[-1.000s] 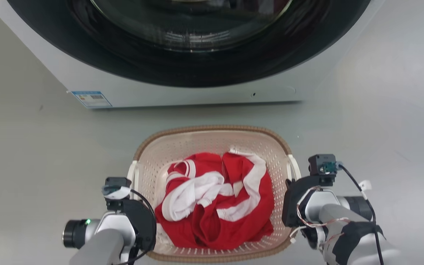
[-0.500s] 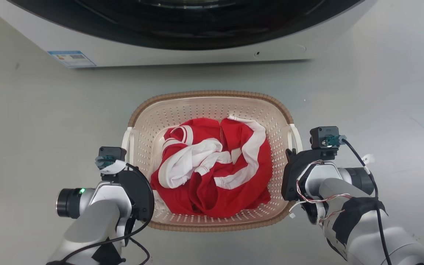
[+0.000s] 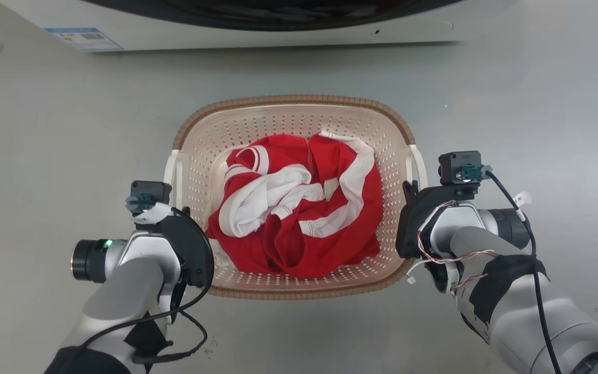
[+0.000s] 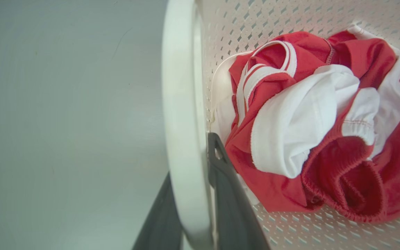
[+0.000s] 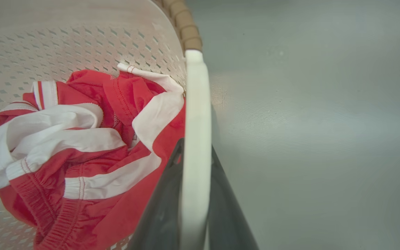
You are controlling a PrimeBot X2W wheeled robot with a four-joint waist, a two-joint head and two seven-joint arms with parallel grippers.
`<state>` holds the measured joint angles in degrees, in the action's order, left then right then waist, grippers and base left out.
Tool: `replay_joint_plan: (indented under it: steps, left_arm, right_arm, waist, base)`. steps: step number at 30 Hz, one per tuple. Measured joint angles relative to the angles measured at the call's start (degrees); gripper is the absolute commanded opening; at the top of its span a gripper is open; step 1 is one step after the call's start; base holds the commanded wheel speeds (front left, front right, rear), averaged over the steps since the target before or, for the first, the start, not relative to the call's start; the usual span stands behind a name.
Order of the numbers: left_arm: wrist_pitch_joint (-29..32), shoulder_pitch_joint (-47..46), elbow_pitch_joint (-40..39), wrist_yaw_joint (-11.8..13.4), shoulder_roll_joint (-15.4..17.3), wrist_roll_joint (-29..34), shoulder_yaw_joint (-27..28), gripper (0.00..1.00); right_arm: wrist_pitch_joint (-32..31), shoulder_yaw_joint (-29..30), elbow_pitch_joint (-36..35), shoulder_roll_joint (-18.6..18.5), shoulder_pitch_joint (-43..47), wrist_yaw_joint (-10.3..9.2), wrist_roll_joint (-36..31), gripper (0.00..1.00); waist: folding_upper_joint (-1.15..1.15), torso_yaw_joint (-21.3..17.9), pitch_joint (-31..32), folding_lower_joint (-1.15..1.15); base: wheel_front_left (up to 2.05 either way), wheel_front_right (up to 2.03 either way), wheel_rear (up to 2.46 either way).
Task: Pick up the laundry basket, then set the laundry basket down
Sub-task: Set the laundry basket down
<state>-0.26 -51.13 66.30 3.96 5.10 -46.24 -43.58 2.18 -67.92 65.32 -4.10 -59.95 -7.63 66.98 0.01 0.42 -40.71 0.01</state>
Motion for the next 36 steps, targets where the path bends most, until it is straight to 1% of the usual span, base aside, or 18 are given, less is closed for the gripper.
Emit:
replay_joint_plan:
  steps: [10, 21, 36]
  left_arm:
    - [-0.90, -3.23, 0.82, -0.44, 0.49, 0.38, 0.09, 0.00]
    - [-1.88, -5.38, 1.87, -0.93, 0.43, 0.62, 0.04, 0.00]
    - [-2.97, -7.08, 3.32, -1.16, 0.13, 0.69, 0.01, 0.00]
  right_arm:
    - [0.93, -0.25, -0.32, -0.03, -2.71, 0.00, -0.47, 0.00]
    - [1.52, -0.59, -0.37, -0.11, -4.41, 0.00, -0.47, 0.00]
    - [2.69, -1.01, -0.24, -0.11, -5.55, 0.00, -0.47, 0.00]
  waist:
    - [0.00, 0.13, -3.62, 0.00]
    - [-0.01, -0.06, -6.02, 0.00]
    - [-0.01, -0.07, -7.14, -0.01]
  base:
    - [0.00, 0.00, 0.00]
    - [0.00, 0.00, 0.00]
    - [0.00, 0.00, 0.00]
